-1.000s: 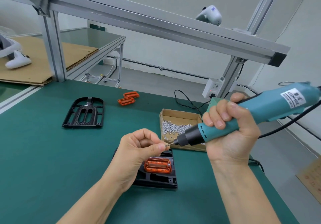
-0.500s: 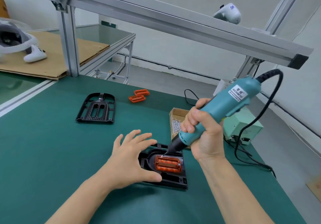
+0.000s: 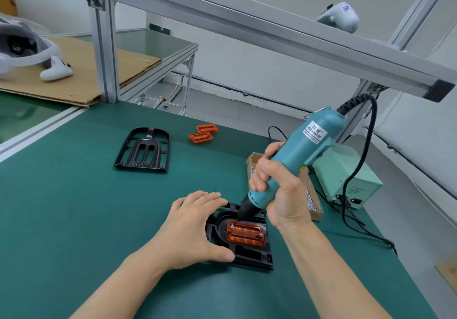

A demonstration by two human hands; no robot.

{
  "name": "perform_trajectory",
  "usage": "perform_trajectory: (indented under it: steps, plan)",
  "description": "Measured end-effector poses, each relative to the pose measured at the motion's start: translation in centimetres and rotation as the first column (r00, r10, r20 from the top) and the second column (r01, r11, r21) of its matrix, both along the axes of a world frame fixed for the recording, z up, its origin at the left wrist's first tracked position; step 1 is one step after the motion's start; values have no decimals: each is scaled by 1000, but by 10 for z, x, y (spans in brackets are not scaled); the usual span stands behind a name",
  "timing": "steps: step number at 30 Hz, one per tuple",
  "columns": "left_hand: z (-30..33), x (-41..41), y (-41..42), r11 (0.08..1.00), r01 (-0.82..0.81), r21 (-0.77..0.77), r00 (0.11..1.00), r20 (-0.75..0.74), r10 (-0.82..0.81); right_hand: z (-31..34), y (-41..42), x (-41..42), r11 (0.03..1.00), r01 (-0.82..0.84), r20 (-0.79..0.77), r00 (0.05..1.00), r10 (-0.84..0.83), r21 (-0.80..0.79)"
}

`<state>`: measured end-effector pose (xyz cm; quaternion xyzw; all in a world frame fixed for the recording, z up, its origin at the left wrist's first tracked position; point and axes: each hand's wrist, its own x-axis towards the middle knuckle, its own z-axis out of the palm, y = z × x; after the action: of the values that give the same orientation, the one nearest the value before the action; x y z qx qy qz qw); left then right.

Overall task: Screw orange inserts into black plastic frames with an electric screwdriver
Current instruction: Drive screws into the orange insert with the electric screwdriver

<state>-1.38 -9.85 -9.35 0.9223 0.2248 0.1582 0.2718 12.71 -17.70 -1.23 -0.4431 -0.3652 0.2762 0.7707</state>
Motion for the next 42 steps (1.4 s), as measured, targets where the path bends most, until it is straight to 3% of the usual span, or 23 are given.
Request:
perform_trajectory:
  steps: [8,16,26,36,42]
  plan:
    - [0,1,1,1000,8,0,1000,5,-8,-3,6,0,999,-20,34,999,21,-25]
    - [2,1,0,1000,8,8,1000,9,-8,-2,12,0,977,-202,140,968,210,-73]
    - [2,0,-1,1000,13,-13,1000,6,-13,-7,10,3,988,-153,124,980,156,-30]
    - [1,-1,-1,1000,4,-24,1000,4,-4,-5,6,2,957,-284,197,937,290,-60]
    - [1,-2,-2,997,-27,-74,1000,12,28,-7,1,4,968,-246,149,957,250,-45]
